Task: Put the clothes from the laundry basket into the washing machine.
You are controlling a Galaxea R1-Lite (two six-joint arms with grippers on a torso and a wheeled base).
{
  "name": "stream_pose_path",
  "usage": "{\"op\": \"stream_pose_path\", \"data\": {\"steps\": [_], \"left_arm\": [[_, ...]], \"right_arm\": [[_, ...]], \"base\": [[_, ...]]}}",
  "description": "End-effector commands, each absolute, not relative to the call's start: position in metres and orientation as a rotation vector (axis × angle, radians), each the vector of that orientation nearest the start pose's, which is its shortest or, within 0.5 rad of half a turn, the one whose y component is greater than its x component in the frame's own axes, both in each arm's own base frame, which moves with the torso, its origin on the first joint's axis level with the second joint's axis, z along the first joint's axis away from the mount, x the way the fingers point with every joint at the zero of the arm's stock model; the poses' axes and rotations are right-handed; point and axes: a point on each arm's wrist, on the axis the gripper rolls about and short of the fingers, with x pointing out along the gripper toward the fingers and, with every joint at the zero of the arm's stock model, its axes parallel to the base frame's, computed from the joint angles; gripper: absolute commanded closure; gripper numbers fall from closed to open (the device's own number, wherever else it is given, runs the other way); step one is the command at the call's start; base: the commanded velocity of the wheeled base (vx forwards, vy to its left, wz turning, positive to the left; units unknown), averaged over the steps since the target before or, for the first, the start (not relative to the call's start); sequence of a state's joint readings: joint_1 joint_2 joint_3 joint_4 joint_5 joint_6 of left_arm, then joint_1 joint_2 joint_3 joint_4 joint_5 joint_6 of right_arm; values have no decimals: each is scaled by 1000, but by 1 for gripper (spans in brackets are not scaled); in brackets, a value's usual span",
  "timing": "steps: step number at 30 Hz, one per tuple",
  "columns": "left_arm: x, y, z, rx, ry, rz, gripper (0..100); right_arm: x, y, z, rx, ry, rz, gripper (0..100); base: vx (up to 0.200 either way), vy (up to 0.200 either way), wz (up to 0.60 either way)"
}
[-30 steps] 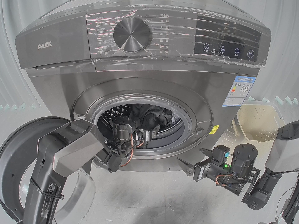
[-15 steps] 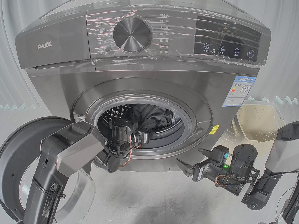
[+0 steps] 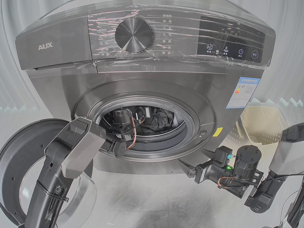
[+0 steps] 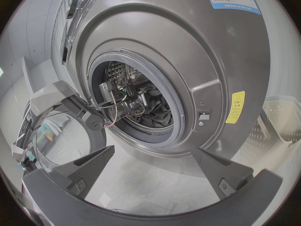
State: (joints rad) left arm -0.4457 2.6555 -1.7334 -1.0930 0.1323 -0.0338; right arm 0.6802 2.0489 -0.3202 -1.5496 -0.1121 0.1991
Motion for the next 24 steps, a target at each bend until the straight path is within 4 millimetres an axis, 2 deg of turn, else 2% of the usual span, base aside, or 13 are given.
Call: {"op": "stream_pose_path", "data": {"steps": [1, 10, 11, 18, 24], "left_arm": [[499, -226, 54, -102, -215, -282, 100], [501, -227, 49, -98, -200, -282, 100], [501, -227, 49, -99, -200, -282, 0], [496, -230, 43, -103, -162, -292, 0], [482, -237, 45, -88, -112, -314, 0]], "right_arm": [[224, 178, 64, 125, 221, 549, 0], [225, 179, 63, 124, 222, 548, 0], [225, 179, 64, 125, 221, 549, 0], [224, 179, 64, 125, 219, 549, 0], [224, 179, 64, 125, 219, 549, 0]], "base": [[0, 0, 0], [0, 0, 0], [0, 0, 0], [0, 0, 0], [0, 0, 0]]}}
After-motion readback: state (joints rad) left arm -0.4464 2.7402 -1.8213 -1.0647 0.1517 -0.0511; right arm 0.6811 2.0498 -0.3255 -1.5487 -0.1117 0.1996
